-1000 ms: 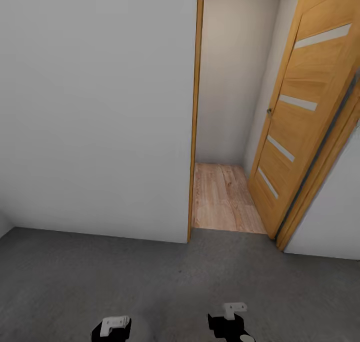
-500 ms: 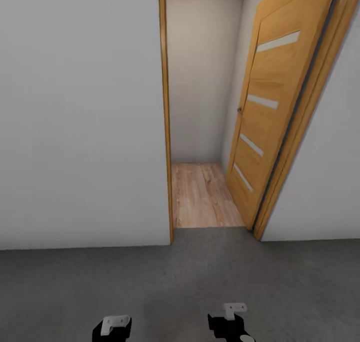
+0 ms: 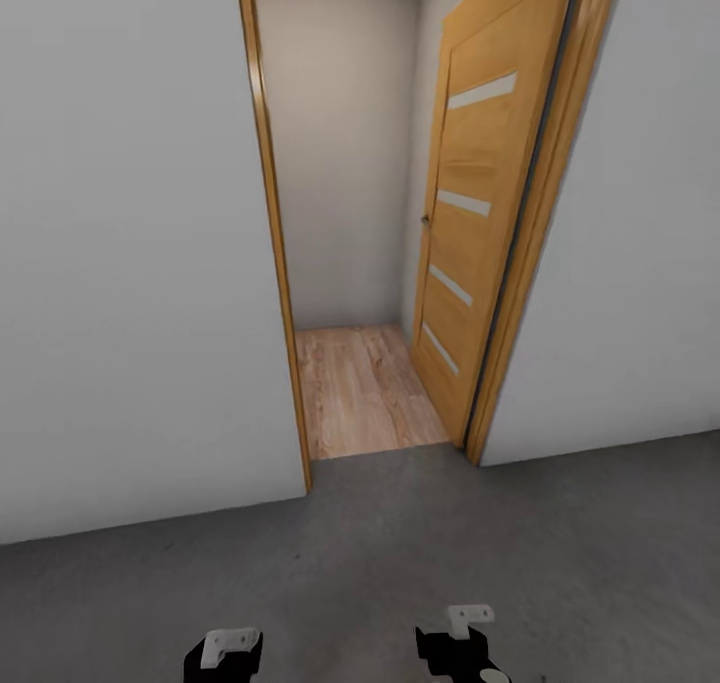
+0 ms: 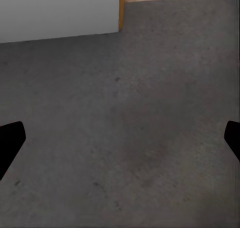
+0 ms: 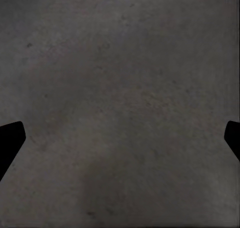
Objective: Move the two storage containers from the living room to the garage. In the garage, place one container on the floor and stack the other container on top of it (either order is fine).
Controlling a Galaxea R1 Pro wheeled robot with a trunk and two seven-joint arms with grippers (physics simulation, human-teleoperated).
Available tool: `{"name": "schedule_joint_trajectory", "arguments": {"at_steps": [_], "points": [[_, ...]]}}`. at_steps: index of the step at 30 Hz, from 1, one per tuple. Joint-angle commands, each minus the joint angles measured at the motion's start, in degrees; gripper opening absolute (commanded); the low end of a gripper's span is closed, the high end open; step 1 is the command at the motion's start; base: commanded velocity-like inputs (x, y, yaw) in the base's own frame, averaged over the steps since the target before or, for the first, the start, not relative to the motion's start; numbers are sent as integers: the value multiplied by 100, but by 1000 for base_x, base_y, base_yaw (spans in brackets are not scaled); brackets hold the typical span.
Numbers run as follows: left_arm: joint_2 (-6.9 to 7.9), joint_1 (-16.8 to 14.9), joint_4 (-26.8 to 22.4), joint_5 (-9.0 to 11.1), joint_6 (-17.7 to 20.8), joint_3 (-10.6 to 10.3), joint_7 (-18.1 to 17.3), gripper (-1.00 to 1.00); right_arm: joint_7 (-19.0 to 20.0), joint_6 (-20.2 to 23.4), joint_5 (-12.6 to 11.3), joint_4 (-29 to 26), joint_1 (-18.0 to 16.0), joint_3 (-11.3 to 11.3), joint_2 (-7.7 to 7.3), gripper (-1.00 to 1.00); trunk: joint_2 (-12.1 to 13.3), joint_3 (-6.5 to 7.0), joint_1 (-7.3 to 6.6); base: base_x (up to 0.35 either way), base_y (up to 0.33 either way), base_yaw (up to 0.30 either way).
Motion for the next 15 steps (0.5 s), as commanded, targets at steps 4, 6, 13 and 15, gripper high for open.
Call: {"name": "schedule_joint_trajectory", "arguments": {"at_steps": [4, 6, 13, 15], "points": [[-1, -2, 4, 2, -17, 17, -12, 100, -9, -19, 4, 10, -2, 8, 1, 100, -3, 0, 0, 0, 0, -231], [-1, -2, 5, 2, -17, 17, -12, 100, -9, -19, 4, 11, -1, 8, 1, 100, -3, 1, 0, 0, 0, -117], [-1, -2, 6, 2, -17, 17, -8, 100, -10, -19, 4, 8, -1, 8, 3, 100, -3, 2, 0, 6, 0, -36], [-1, -2, 8, 2, -17, 17, -7, 100, -10, -19, 4, 6, -1, 8, 2, 100, -3, 2, 0, 135, 0, -8]]}}
